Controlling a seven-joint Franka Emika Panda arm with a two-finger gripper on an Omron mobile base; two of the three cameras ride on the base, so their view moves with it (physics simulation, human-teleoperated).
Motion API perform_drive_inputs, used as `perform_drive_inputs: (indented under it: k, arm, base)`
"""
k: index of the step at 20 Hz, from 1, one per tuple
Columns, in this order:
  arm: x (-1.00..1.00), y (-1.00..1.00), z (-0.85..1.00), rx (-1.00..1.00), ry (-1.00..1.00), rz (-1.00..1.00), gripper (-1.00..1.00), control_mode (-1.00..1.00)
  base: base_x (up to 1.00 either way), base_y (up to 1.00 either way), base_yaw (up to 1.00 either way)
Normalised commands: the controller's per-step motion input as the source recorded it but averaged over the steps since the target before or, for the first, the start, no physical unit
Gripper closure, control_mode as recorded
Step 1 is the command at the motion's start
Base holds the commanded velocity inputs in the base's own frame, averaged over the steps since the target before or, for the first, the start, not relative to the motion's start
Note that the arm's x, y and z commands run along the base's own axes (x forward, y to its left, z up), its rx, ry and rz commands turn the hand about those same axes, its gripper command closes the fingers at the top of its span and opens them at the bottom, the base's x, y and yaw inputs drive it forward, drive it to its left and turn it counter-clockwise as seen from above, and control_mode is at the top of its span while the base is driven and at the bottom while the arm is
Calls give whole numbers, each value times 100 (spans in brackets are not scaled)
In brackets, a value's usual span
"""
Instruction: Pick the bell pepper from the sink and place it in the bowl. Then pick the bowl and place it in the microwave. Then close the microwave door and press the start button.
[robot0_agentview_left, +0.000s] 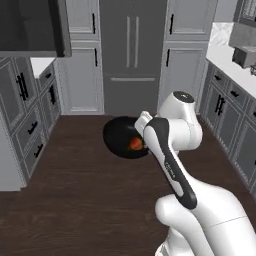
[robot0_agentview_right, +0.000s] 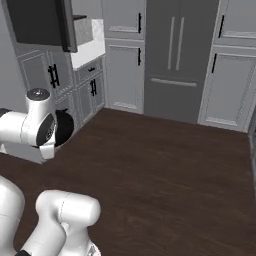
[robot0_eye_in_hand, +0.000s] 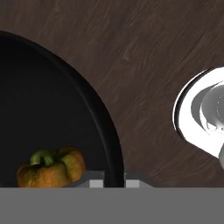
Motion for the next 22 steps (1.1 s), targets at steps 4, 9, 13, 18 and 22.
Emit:
perform_drive_inputs:
  k: [4,9,13,18,22]
  arm:
    - [0,0,0,0,0,0,100,100]
    - [0,0,0,0,0,0,100,100]
    - [0,0,0,0,0,0,100,100]
    - [0,0,0,0,0,0,100,100]
    - [0,0,0,0,0,0,100,100]
  base:
    - [100,-39,21]
    - [100,-42,28]
    - [100,-45,32]
    - [83,-69,30]
    - [94,-61,33]
